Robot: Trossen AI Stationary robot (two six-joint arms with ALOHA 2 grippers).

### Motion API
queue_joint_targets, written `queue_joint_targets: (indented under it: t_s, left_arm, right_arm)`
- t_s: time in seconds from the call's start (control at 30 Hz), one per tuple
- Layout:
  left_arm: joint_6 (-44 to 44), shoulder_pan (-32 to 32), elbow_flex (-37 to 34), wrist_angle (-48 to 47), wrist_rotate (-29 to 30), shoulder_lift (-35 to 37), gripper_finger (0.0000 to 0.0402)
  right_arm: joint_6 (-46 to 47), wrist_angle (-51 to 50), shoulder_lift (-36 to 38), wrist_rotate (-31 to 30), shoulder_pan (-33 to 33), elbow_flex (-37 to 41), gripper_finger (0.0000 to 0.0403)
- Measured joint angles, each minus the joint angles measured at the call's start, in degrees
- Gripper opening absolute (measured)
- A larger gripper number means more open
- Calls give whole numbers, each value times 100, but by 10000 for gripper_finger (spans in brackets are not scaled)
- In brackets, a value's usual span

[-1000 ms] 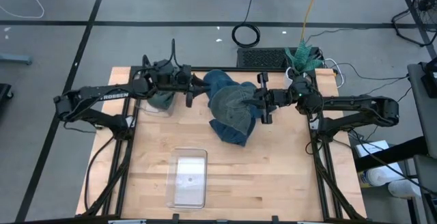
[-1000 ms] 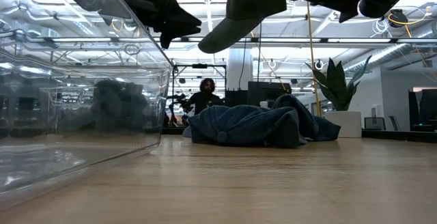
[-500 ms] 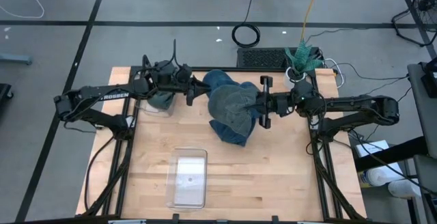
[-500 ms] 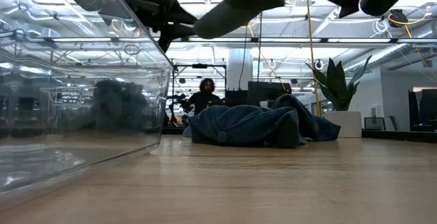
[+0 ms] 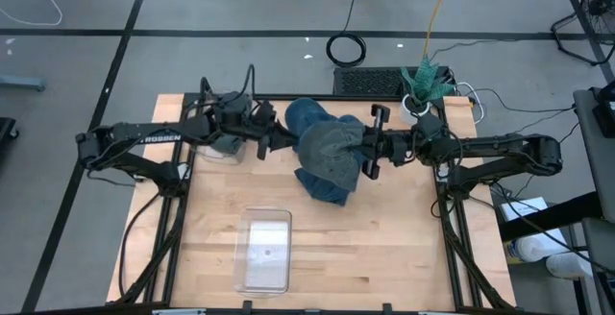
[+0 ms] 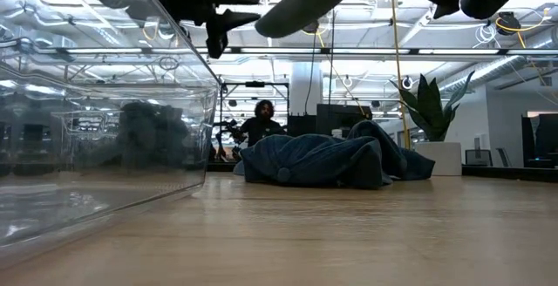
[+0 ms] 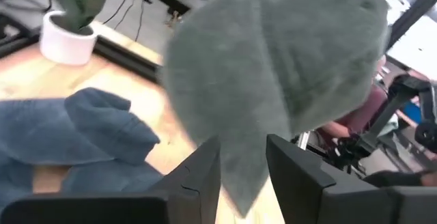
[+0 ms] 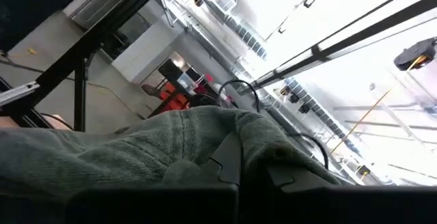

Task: Pick & Place hat
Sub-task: Put the green cap into the top transparent bin

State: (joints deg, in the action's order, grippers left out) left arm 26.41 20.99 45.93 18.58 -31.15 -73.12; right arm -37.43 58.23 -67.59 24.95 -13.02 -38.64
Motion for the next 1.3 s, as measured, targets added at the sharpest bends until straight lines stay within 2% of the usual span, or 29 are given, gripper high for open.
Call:
queue_joint_targets:
  t_s: [0.13,0.3,0.47,0.7,0.9,1.17,1.3]
  left_arm:
    - [-120,-223,0,164,287,0,175]
    - [-19,-281,0,85,455,1,244]
    - [-39,-275,0,-49,788,2,277]
    - [-20,-282,0,-46,829,7,273]
    - [180,-531,0,-36,831,-62,266]
    - [234,-844,2,1020,996,-424,264]
    - [243,-836,-4,1004,1046,-460,255]
  right_arm:
    - [-124,-38,-2,-246,0,-63,0]
    - [-140,-97,-2,-212,3,-215,0]
    - [-170,-158,-2,-69,39,-407,0]
    - [-268,-458,-2,-84,39,-693,0]
    - [-391,-537,-88,-85,39,-805,0]
    - [-492,-467,-545,-104,39,-1012,0]
    - [-549,-495,-637,-373,39,-1022,0]
